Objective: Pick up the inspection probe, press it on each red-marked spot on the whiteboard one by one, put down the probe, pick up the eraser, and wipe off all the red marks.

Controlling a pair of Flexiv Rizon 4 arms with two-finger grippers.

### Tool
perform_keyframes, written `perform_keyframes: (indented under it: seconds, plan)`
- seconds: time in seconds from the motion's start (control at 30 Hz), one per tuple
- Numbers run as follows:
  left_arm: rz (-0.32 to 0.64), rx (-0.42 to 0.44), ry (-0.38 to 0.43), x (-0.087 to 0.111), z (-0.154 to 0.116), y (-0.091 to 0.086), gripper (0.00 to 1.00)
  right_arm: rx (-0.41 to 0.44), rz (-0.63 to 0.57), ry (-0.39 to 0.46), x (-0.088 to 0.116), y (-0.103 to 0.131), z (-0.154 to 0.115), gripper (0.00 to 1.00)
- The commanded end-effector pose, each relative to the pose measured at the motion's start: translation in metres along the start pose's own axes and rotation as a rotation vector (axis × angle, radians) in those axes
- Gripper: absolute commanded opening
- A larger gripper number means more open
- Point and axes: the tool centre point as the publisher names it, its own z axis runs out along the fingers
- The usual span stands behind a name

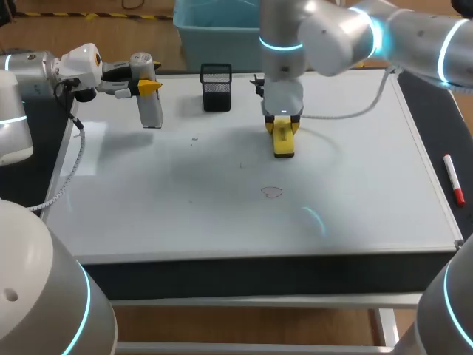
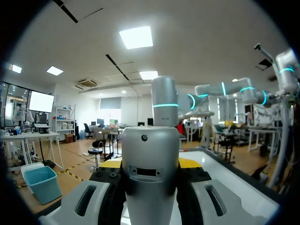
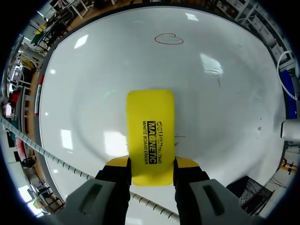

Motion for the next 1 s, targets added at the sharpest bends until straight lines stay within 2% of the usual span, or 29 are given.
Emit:
perform_keyframes:
  seconds: [0.03,0.43,0.6,0.87,1.0]
  plan:
    - [-0.001,0.0,0.004,-0.001,0.0,0.0,0.0,0.004,0.011,0.0,0.016,0.001,0.007,0.0]
    - [-0.001,0.0,0.004,-0.001,0.0,0.0,0.0,0.009,0.078,0.009,0.048,-0.004,0.007,0.0]
    - [-0.001,0.0,0.004,-0.001,0.0,0.0,0.0,0.025,0.103,0.002,0.06,-0.005,-0.005,0.0]
    - [-0.001,0.0,0.004,-0.001,0.0,0.0,0.0,0.037,0.14,-0.016,0.105,-0.012,-0.043,0.0]
    - [-0.001,0.0,0.004,-0.001,0.0,0.0,0.0,0.046,0.169,-0.011,0.128,-0.023,-0.053,0.0]
